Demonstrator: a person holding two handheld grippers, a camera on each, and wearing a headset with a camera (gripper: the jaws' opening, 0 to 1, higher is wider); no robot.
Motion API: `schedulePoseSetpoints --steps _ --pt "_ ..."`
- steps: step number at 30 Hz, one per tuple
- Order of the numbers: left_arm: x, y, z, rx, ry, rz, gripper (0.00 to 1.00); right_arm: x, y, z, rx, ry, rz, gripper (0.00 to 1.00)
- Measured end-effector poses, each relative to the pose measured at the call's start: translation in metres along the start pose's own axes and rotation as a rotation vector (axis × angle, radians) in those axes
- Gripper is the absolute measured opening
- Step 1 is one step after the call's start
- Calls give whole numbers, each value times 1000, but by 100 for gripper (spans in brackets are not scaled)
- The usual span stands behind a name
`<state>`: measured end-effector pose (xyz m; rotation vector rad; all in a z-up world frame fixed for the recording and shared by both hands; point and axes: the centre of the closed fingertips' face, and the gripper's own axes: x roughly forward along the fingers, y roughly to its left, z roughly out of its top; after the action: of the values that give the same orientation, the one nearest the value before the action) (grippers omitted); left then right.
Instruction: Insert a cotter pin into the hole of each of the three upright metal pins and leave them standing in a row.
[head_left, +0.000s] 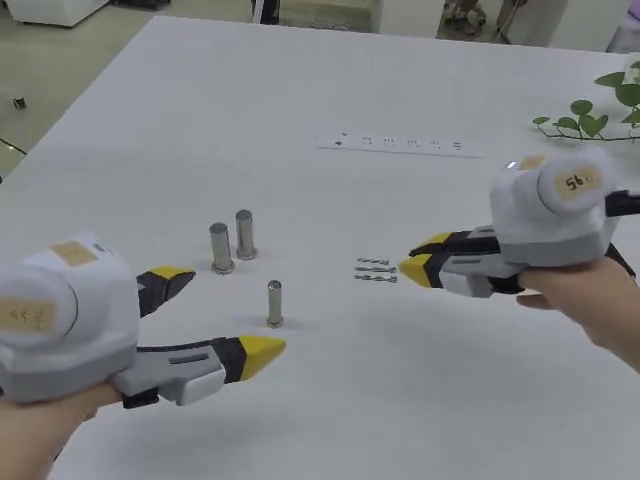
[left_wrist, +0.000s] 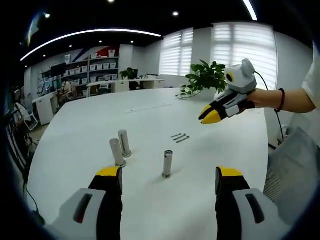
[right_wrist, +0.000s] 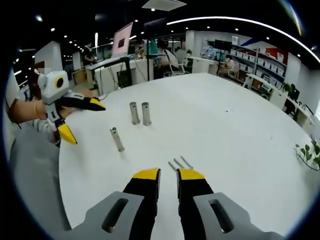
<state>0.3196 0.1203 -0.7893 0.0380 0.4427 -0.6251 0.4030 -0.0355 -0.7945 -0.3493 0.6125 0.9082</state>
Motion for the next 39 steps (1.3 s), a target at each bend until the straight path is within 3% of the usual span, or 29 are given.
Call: schedulePoseSetpoints --steps 18,26,34,39 --pt "-14 0 -6 -26 1 24 67 44 -27 -16 -81 127 17 11" --pt "-15 -1 -7 -28 7 24 66 59 -33 -19 -121 171 55 11" --pt "-15 -2 -10 -30 17 22 64 68 -38 -26 -76 213 91 11" --pt "-16 -2 -12 -36 21 24 64 70 -36 -29 -93 237 112 11"
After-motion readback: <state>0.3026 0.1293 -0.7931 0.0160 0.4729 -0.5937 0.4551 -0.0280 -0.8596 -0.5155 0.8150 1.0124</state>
